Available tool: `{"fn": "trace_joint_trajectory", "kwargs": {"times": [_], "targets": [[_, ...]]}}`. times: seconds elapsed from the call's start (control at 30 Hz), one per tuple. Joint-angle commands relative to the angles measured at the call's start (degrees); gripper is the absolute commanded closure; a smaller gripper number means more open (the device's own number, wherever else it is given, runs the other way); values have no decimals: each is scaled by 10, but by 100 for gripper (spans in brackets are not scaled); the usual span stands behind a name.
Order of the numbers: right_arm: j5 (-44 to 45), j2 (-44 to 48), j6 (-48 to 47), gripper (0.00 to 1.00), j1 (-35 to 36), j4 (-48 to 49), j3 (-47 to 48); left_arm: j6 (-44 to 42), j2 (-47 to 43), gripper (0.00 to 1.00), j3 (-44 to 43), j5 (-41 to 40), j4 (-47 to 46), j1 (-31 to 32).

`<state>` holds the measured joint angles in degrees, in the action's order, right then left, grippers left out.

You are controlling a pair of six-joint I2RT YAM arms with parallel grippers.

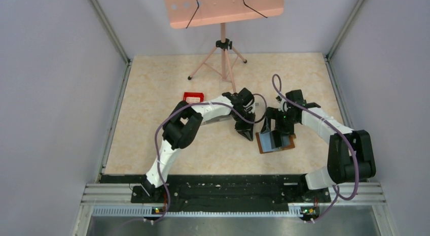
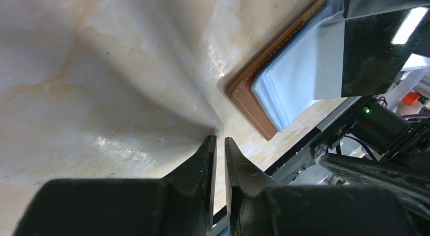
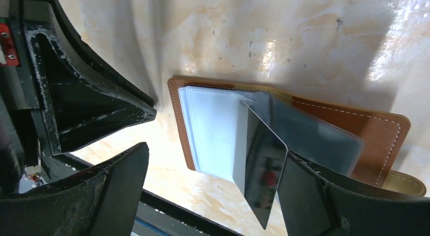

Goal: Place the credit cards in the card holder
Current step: Insert the credit card into the card holder.

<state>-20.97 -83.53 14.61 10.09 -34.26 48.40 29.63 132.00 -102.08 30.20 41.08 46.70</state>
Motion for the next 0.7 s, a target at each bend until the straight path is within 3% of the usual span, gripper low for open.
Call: {"fn": "trace_joint_trajectory", "kwargs": {"times": [0.0, 0.3, 0.4, 0.67], "targets": [[-5, 34, 3, 11, 2, 3, -1, 22, -46, 80, 39, 16, -63, -11], [35, 37, 2, 11, 1, -22, -3, 25, -32, 74, 27, 12, -44, -10], [44, 27, -1, 13, 0, -25, -7, 25, -26, 77, 21, 11, -36, -9], [23, -2, -10, 32, 1, -8, -10, 25, 1, 90, 2, 24, -24, 0]]}}
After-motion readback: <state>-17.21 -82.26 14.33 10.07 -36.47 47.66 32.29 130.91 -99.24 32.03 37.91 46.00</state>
